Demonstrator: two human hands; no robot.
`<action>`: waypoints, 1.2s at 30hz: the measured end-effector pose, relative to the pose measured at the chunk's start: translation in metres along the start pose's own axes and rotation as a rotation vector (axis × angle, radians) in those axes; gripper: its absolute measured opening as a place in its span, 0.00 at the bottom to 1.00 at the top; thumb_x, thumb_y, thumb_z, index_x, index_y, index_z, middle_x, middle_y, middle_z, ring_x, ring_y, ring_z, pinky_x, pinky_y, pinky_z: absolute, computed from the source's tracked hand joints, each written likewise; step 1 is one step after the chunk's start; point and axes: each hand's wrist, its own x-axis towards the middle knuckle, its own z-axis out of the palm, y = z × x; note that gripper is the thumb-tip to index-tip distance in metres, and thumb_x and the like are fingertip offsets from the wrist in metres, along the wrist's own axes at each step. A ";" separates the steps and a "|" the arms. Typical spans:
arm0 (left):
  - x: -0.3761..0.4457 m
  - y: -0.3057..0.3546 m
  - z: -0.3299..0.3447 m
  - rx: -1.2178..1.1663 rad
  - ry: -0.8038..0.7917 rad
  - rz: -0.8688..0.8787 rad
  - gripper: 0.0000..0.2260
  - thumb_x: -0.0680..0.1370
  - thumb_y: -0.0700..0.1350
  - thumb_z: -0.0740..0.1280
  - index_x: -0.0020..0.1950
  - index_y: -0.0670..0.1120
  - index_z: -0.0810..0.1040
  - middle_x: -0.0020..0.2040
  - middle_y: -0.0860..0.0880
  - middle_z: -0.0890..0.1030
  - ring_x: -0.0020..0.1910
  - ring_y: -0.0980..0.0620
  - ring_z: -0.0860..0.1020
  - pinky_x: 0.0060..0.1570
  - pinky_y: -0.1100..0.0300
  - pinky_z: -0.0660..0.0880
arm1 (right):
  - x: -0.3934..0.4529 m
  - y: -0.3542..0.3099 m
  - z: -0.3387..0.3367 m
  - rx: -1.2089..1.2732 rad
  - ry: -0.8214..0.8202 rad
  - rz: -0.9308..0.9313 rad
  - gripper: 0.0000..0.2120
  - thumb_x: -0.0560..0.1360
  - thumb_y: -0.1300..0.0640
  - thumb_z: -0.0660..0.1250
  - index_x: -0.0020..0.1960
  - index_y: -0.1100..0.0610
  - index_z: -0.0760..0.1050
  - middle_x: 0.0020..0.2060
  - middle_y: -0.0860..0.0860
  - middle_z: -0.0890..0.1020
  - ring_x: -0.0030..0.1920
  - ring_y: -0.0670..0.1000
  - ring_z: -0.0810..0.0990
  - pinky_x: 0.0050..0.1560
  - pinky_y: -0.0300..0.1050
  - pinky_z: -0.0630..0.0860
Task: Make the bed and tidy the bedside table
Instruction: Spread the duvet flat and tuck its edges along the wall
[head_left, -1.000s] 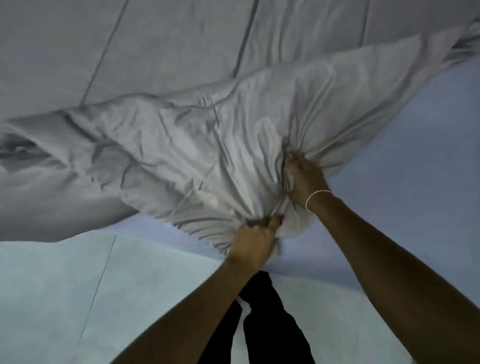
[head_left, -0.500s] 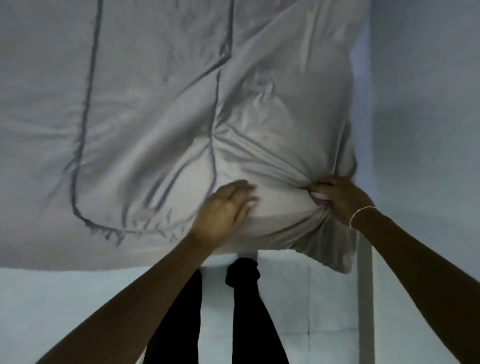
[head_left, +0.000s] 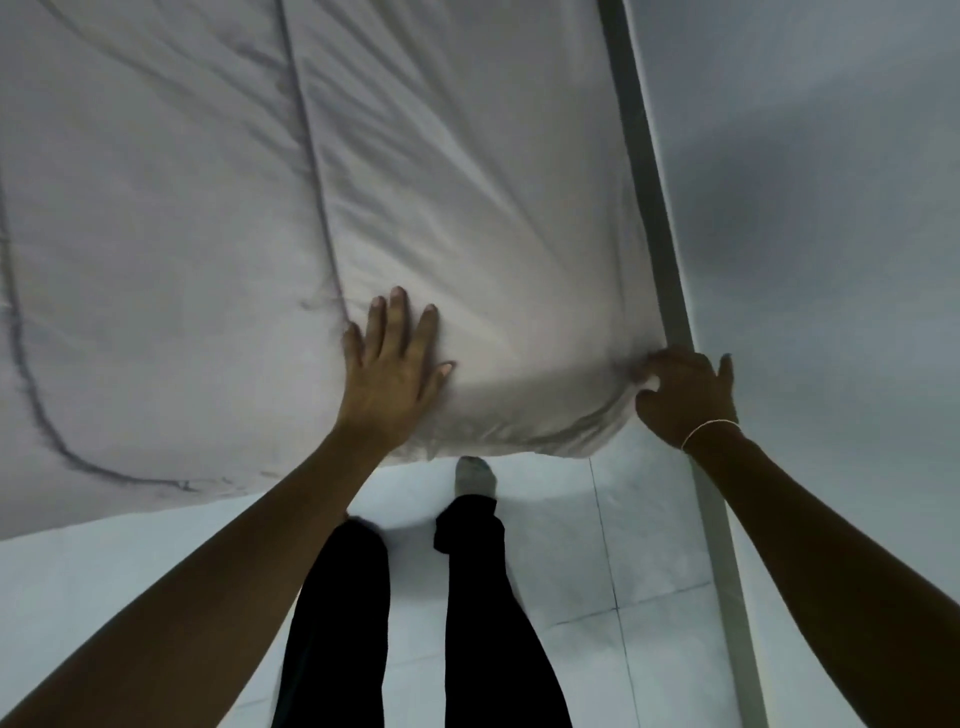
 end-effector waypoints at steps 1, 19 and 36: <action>0.003 0.001 0.005 0.021 -0.001 -0.005 0.32 0.78 0.63 0.48 0.77 0.46 0.55 0.77 0.37 0.53 0.75 0.35 0.52 0.68 0.33 0.52 | -0.001 0.001 0.001 0.050 0.102 0.027 0.17 0.71 0.54 0.64 0.57 0.55 0.78 0.63 0.57 0.76 0.63 0.62 0.74 0.70 0.65 0.56; 0.013 0.004 0.047 0.163 0.041 -0.070 0.35 0.78 0.66 0.45 0.78 0.44 0.47 0.77 0.36 0.51 0.75 0.35 0.51 0.68 0.30 0.48 | 0.026 -0.045 0.058 0.005 -0.088 -0.143 0.57 0.67 0.33 0.67 0.76 0.50 0.30 0.76 0.60 0.34 0.75 0.68 0.37 0.74 0.67 0.49; -0.062 0.019 -0.026 0.053 -0.324 0.015 0.34 0.78 0.65 0.47 0.71 0.41 0.65 0.64 0.34 0.74 0.56 0.36 0.78 0.48 0.47 0.78 | -0.088 -0.014 0.032 0.193 -0.263 0.159 0.49 0.75 0.49 0.67 0.76 0.50 0.30 0.77 0.58 0.40 0.77 0.62 0.48 0.75 0.58 0.57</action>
